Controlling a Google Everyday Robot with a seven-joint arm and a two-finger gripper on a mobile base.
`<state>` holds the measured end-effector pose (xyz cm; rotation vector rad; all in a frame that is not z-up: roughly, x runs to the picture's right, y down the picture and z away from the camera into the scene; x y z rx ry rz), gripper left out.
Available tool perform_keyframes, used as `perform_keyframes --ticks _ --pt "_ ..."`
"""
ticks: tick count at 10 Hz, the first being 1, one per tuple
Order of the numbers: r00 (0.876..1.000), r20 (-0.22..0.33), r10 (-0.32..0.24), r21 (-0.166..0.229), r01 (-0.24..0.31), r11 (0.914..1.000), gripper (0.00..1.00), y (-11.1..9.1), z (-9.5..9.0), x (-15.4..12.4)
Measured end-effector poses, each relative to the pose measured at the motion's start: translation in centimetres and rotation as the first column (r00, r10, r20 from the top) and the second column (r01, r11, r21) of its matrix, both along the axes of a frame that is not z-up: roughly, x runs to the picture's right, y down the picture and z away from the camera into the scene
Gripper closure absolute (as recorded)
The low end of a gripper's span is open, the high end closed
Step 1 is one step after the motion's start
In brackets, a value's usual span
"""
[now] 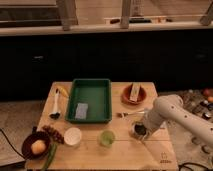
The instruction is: Stack cups into tray
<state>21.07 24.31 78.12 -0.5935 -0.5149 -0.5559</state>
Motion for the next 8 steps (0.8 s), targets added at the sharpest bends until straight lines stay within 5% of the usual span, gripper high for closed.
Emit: perform_keyframes --ticks 2,8 --pt "1.000 0.000 -0.003 0.001 0.003 1.0000 0.99 -0.1 -0.2 0.0" --pt "1.000 0.012 -0.014 0.015 0.013 0.9998 1.00 -1.1 -0.8 0.1"
